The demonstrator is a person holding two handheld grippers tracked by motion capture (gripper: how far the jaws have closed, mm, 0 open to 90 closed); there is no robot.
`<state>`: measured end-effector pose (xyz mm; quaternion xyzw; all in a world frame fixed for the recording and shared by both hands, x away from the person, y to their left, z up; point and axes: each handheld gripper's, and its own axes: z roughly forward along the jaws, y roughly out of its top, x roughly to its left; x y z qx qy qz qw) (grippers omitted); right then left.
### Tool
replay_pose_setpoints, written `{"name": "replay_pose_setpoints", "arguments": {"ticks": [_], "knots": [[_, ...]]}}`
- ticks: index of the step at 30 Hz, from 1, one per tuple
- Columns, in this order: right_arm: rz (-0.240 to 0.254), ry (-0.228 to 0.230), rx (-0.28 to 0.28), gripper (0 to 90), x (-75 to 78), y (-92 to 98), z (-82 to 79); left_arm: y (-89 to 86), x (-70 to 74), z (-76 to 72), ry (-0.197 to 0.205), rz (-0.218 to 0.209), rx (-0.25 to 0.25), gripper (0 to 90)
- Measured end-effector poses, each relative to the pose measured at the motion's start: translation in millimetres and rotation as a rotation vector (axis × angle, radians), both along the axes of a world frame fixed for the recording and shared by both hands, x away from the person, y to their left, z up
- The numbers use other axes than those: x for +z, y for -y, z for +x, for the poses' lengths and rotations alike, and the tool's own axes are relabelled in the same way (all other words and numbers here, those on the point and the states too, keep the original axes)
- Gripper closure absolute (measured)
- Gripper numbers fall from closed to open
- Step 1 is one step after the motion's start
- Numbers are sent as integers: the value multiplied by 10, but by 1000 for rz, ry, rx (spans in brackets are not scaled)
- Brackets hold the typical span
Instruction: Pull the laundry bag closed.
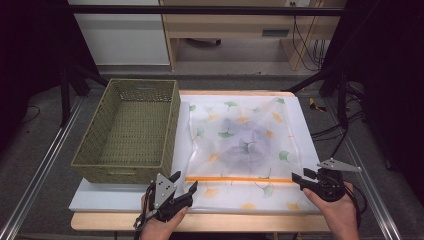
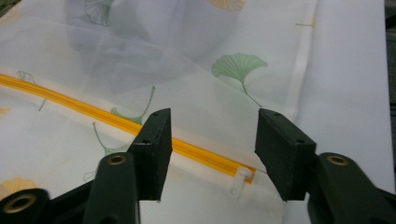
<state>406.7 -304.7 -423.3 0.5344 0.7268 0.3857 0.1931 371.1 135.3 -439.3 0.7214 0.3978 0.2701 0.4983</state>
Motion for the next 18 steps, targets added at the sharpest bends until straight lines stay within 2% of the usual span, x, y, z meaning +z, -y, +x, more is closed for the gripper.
{"name": "replay_pose_setpoints", "arguments": {"ticks": [4, 8, 12, 13, 16, 18], "knots": [[0, 28, 37, 369, 17, -87, 23, 12, 45, -18, 15, 1, 0, 259], [-28, 51, 41, 263, 51, -190, 42, 33, 95, -40, 16, -25, 3, 174], [-47, 126, 59, 160, 128, -295, 21, 52, 182, -36, 12, -44, -21, 116], [-45, 143, 62, 146, 154, -319, 18, 47, 213, -22, 8, -45, -25, 109], [-51, 198, 70, 113, 220, -391, 24, 30, 327, 32, 0, -94, -20, 90], [-46, 212, 69, 112, 270, -449, 38, 20, 408, 61, 5, -93, -24, 75]]}}
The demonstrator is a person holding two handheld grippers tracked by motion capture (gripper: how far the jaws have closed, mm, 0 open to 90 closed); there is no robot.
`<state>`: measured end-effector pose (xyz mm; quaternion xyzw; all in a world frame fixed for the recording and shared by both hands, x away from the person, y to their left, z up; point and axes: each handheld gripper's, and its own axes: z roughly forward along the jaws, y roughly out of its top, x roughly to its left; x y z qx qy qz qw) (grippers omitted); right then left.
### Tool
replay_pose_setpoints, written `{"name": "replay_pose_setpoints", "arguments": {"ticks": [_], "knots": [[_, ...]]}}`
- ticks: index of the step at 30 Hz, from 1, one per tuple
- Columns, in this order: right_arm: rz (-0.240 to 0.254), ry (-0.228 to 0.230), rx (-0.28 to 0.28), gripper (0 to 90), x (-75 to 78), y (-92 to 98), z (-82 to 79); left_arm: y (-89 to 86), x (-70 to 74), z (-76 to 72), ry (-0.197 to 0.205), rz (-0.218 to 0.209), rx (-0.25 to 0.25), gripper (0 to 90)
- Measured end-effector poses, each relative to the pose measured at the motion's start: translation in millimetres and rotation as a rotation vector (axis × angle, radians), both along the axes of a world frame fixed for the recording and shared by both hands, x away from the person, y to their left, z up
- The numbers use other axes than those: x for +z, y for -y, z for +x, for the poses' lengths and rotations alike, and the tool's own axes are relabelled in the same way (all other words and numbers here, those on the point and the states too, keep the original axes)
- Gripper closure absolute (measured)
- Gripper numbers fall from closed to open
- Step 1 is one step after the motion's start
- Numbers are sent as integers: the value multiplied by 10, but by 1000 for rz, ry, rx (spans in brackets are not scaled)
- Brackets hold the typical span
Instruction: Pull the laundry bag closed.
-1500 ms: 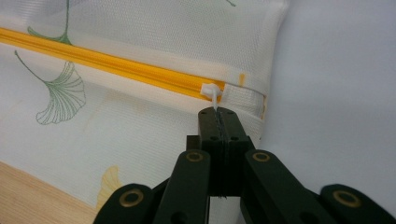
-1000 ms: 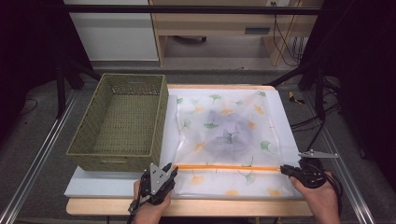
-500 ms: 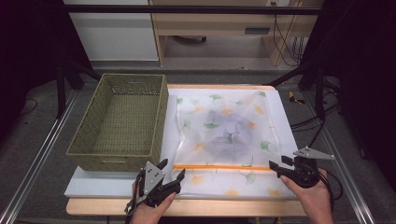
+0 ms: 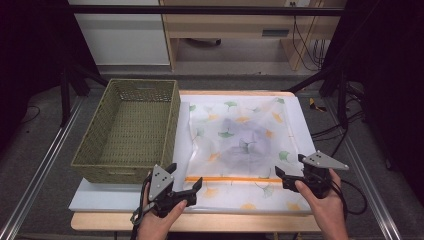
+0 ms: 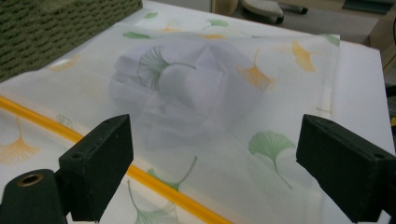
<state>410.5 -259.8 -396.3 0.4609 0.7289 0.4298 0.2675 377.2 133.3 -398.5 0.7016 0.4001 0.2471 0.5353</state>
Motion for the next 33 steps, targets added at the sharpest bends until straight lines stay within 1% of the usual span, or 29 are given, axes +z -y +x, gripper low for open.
{"name": "replay_pose_setpoints", "arguments": {"ticks": [2, 4, 6, 10, 12, 13, 16, 19, 23, 25, 28, 31, 33], "knots": [[-5, 25, 3, 105, 44, -47, 28, -20, 71, 18, 10, -10, -10, 70], [1, 36, 0, 105, 105, -98, 61, -43, 128, 40, 23, -15, -10, 65], [-7, 54, -9, 109, 175, -148, 105, -63, 168, 72, 26, -9, -6, 61], [6, 86, -1, 110, 306, -244, 155, -106, 251, 145, 25, 1, -8, 48], [23, 89, 8, 110, 356, -273, 174, -139, 289, 181, 27, 10, -11, 42], [30, 96, 9, 114, 374, -279, 185, -157, 305, 198, 31, 8, -10, 38], [58, 107, 13, 123, 410, -269, 214, -216, 345, 247, 36, -12, -3, 34], [87, 119, 18, 126, 419, -249, 250, -270, 377, 294, 40, -25, 0, 33], [89, 145, 12, 130, 408, -237, 273, -374, 416, 332, 55, -39, 3, 33], [82, 151, 7, 125, 391, -221, 275, -448, 425, 338, 59, -52, 16, 34], [86, 156, -15, 128, 341, -176, 268, -571, 433, 336, 74, -65, 39, 35], [83, 157, -35, 129, 283, -106, 259, -697, 441, 334, 85, -57, 59, 35], [84, 157, -51, 129, 247, -53, 249, -777, 444, 331, 91, -64, 74, 35]]}}
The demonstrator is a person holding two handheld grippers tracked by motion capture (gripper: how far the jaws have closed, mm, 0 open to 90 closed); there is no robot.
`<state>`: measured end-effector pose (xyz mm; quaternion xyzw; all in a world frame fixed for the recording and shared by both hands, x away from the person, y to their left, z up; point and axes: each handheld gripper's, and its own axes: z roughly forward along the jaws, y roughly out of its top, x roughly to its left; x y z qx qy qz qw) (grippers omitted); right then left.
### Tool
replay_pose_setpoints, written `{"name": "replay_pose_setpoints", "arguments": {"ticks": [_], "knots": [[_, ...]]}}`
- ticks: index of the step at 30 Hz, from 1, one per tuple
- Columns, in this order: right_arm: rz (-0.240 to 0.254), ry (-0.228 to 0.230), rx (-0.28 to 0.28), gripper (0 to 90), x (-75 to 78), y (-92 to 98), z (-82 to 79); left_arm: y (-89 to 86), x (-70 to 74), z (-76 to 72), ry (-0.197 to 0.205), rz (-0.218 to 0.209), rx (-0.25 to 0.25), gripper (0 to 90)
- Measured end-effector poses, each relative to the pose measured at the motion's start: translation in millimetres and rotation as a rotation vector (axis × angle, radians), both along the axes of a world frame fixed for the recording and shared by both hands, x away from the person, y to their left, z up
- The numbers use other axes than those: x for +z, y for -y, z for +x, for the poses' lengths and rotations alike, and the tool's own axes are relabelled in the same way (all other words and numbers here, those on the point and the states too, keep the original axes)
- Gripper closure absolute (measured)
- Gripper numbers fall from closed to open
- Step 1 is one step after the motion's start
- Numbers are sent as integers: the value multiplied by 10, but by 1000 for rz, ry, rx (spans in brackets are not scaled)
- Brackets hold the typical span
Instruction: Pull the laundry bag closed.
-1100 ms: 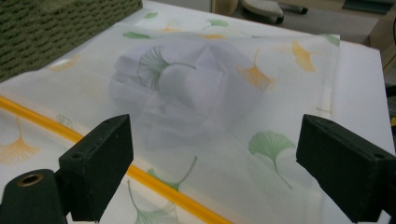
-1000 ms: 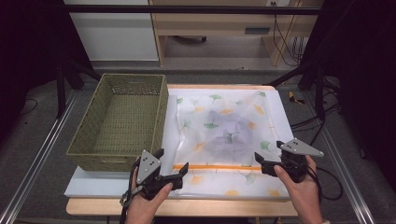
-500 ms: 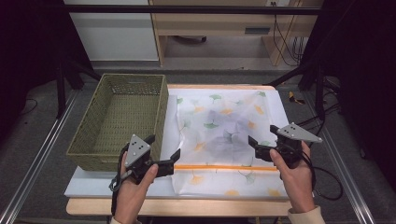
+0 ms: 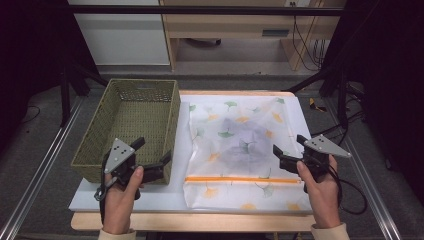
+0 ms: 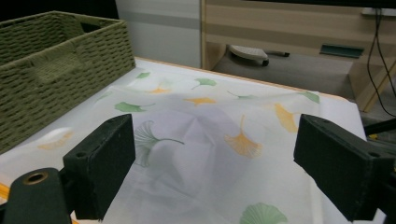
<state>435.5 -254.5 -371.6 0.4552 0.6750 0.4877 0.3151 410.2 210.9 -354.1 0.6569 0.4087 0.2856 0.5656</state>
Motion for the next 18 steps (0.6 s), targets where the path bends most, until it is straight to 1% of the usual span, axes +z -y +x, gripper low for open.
{"name": "replay_pose_setpoints", "arguments": {"ticks": [4, 8, 12, 17, 18], "knots": [[5, -6, -23, 135, -56, 90, -26, -126, -5, -2, 1, -5, 22, 35], [-3, -6, -37, 135, -111, 153, -53, -243, 0, -13, 5, -9, 48, 35], [13, -21, -54, 135, -160, 208, -67, -343, -1, -15, 6, -17, 69, 35], [12, -22, -67, 131, -171, 268, -70, -473, -14, -14, 2, -24, 94, 35], [20, -22, -71, 131, -170, 279, -71, -494, -20, -13, 0, -28, 98, 35]]}}
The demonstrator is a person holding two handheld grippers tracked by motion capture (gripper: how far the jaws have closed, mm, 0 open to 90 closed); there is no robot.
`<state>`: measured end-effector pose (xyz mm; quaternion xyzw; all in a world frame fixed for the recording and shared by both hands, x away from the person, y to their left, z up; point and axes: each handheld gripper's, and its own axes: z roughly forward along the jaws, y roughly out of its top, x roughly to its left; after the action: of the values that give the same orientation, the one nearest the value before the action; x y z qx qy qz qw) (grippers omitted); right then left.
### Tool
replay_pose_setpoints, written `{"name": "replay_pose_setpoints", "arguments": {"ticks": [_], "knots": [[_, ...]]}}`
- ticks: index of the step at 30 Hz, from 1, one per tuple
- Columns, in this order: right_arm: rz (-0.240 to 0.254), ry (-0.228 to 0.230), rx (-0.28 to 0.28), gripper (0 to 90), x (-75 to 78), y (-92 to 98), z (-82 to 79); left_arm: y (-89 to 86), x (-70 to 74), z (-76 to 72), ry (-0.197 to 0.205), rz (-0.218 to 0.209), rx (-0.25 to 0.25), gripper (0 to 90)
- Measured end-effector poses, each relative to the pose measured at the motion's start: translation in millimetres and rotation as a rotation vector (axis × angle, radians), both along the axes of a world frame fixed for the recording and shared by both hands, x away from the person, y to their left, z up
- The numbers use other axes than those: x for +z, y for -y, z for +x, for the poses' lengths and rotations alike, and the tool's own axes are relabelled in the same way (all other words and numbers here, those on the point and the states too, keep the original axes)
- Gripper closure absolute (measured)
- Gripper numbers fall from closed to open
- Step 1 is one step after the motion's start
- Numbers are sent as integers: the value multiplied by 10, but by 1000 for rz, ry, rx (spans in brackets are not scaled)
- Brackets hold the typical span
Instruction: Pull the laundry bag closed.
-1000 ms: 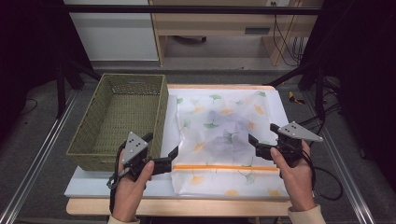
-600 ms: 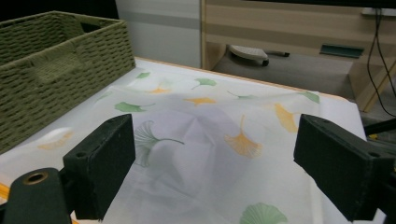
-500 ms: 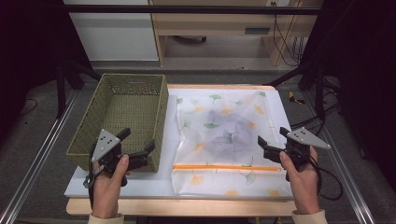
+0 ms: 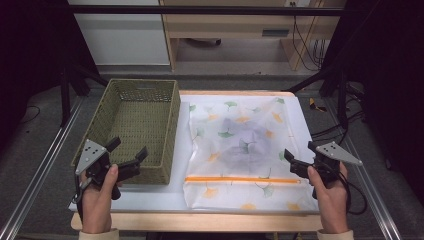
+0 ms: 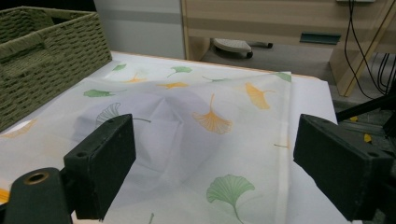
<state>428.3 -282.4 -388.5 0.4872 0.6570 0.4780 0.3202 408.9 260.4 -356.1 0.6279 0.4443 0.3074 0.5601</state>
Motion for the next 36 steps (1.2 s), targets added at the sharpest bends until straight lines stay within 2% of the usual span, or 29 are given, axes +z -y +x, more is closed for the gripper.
{"name": "replay_pose_setpoints", "arguments": {"ticks": [16, 30, 36], "knots": [[-17, -15, -59, 130, -48, 242, -10, -250, -32, 12, -1, -26, 44, 39], [-31, -50, -101, 133, -155, 433, -18, -443, -42, 9, 4, -8, 97, 40], [-42, -68, -120, 136, -211, 517, -18, -543, -50, 1, 3, -21, 121, 41]]}}
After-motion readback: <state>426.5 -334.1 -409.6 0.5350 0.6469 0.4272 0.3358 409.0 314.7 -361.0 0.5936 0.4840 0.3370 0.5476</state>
